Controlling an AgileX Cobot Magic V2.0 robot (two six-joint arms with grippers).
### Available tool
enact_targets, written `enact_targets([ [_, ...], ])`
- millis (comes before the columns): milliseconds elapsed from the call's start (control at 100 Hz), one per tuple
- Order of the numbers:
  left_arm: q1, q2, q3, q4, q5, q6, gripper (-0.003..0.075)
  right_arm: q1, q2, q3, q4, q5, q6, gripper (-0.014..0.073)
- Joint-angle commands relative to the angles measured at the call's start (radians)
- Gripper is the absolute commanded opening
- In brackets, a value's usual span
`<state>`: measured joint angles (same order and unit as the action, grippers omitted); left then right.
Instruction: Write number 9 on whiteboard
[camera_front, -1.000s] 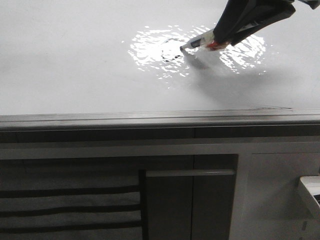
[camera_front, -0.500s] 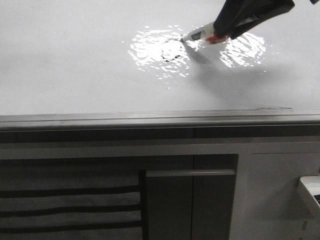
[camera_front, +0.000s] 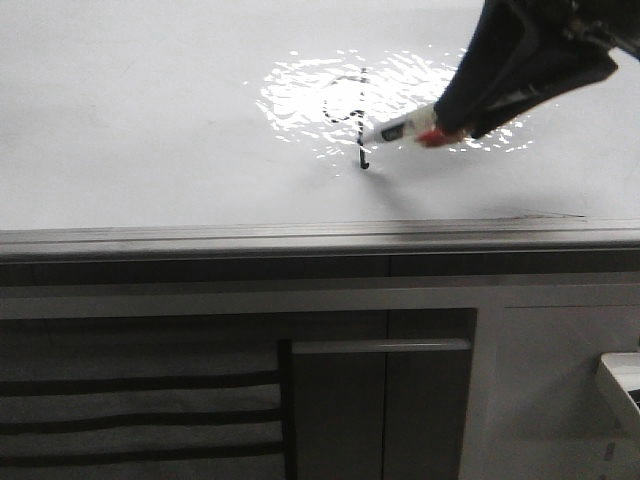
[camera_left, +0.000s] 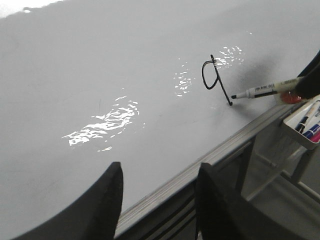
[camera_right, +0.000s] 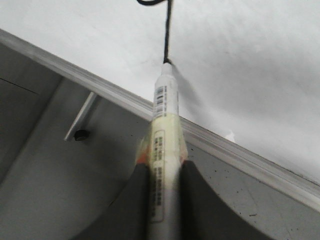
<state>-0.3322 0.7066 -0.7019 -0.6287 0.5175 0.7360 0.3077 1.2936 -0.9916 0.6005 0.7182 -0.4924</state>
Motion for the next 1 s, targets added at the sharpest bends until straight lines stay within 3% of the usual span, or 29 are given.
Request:
enact_targets([
  [0,-0.001,0.009,-0.076,-0.031,0.02,0.02,0.0315,0.003,-0.077,-0.064,0.097,0.078,-0.096,-0.0046],
  [100,-0.001,0.057,-0.15,-0.033,0.166,0.061,0.0315,0.003,-0.142,-0.089,0.1,0.171,-0.207,-0.0046],
  [290,-0.003,0.206,-0.25,-0.086,0.406,0.264,0.0316,0.003,-0.276,-0.093,0.1,0.268,-0.64,-0.0046],
  [460,-0.096,0.354,-0.316,-0.125,0.451,0.38,0.0316,0.003,-0.324,-0.093,0.1,0.314,-0.9,-0.0046],
  [740,-0.384,0.543,-0.478,0.035,0.311,0.38,0.0317,0.003,-0.302,-0.093,0.075,0.338,-0.941,-0.0046],
  [990,-0.513,0.664,-0.594,0.083,0.28,0.378,0.0317,0.003,-0.245,-0.093,0.07,0.338,-0.941,-0.0046],
])
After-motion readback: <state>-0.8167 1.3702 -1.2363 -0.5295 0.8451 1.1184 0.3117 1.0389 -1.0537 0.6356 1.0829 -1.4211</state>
